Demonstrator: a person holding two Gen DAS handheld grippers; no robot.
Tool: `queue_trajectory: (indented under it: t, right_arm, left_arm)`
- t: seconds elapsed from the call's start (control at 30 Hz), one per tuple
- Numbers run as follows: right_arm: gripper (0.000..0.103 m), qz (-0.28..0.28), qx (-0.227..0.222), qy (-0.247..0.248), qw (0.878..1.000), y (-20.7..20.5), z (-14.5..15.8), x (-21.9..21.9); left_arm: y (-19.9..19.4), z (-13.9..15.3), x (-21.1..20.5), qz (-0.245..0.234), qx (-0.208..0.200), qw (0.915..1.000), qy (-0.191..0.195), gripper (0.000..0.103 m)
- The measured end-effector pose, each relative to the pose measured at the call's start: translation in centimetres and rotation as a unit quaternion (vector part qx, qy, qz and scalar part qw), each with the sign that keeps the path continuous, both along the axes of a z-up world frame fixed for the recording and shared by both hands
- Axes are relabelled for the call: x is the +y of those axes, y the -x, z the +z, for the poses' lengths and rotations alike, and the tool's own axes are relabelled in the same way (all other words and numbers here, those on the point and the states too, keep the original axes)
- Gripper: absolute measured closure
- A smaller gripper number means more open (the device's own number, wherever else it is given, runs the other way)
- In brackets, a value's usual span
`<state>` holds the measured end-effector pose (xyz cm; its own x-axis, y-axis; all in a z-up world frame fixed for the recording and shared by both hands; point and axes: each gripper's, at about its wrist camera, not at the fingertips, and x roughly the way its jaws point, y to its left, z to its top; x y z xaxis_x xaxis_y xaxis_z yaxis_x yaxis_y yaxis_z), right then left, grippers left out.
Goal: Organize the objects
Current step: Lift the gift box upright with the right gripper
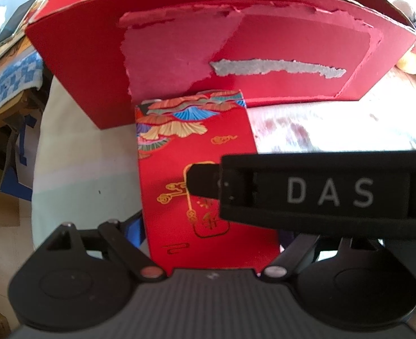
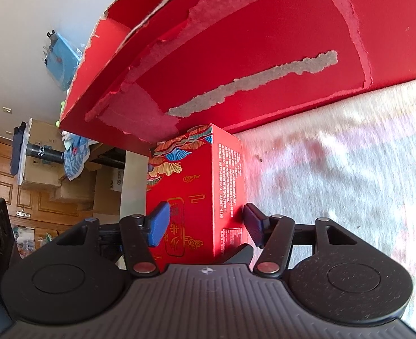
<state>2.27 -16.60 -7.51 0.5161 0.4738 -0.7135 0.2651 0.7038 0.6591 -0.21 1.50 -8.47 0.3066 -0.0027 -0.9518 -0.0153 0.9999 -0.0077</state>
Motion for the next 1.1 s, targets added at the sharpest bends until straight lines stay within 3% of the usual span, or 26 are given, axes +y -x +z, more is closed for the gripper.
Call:
queue_trajectory:
  t: [1.1]
  right_arm:
    - [0.047, 0.026, -0.001, -0.039, 0.999, 1.0, 0.5, -3.0]
  left_arm:
    - [-0.4, 0.8, -3.8, -0.002, 0.047, 0.9982, -0.036, 0.018]
